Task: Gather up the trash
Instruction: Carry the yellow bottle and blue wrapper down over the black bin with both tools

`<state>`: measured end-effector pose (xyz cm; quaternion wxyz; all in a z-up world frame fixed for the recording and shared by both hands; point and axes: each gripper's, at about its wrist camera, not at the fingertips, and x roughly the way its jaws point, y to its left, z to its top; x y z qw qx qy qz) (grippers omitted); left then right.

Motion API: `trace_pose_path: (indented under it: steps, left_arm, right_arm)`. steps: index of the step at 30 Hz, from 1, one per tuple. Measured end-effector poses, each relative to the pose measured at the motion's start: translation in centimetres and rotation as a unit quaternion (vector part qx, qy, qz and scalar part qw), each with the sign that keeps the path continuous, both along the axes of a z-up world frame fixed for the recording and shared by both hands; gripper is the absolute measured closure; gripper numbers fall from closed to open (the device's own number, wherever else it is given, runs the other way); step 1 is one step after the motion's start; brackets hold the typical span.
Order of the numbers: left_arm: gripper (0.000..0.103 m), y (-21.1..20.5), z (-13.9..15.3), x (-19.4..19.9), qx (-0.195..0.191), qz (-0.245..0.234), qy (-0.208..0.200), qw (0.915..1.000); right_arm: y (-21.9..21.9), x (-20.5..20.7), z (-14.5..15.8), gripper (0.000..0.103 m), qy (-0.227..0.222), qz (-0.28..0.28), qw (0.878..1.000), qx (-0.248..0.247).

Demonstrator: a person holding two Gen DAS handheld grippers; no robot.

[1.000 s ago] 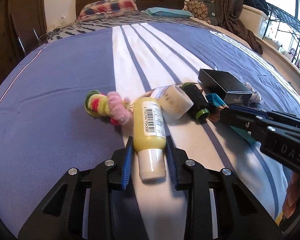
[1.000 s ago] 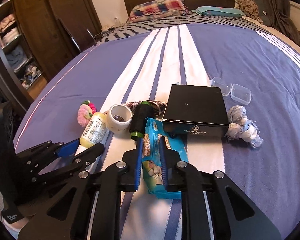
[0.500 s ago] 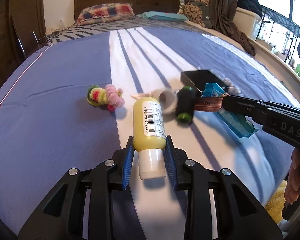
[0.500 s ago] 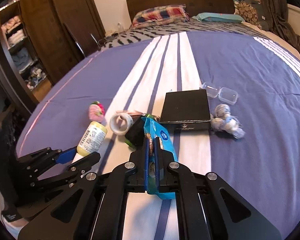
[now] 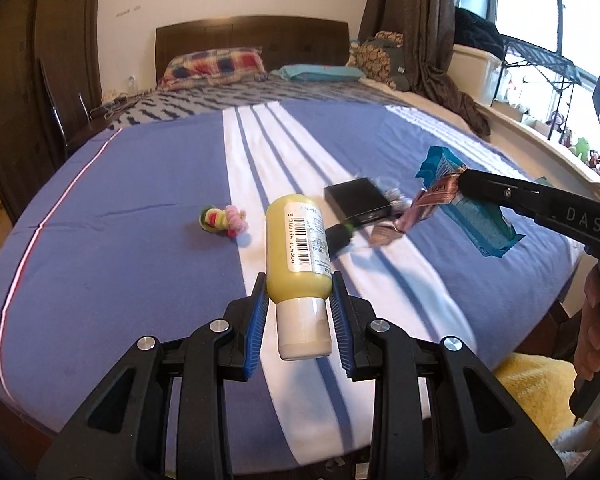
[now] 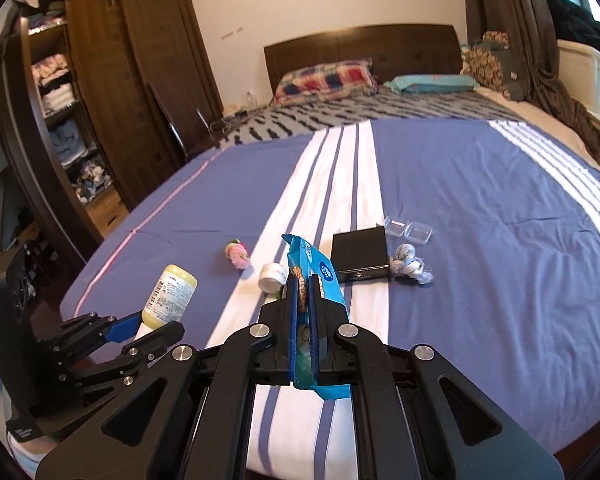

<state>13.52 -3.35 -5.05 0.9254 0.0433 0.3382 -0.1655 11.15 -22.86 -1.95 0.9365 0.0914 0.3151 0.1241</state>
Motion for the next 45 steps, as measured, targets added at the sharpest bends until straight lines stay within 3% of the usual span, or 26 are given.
trace_pose_path:
  steps: [9,19,25,31,45]
  left_arm:
    - [0.074,-0.5,2.5,-7.5,-0.007,-0.012,-0.030,0.9994]
    - [0.074,-0.3,1.4,-14.4,-0.020,-0.030,-0.029,0.9989]
    - [0.074,-0.4,-2.1,-16.5,-0.015,-0.036,0.007,0.9992]
    - [0.074,-0.5,-7.0,-17.0,-0.001,-0.039,0.069,0.9969]
    - [0.074,-0.7,-16.6,-17.1,0.006,-0.045,0.191,0.9805]
  right_arm:
    - [-1.5,-8.1,2.3,0.097,-0.045,0.009,0.999,0.005]
    - [-2.7,-14.5,-0.3,0.097,-0.032,0.018,0.999,0.012]
    - [-2.1,-15.9,-4.4,0.097,0.018,0.028,0.999,0.004]
    - [-0.9,-16.2,-9.1,0.097,0.080,0.042,0.996,-0.005]
    - [0.9,-15.3,-17.9,0.097,0.197,0.055,0.979,-0.009]
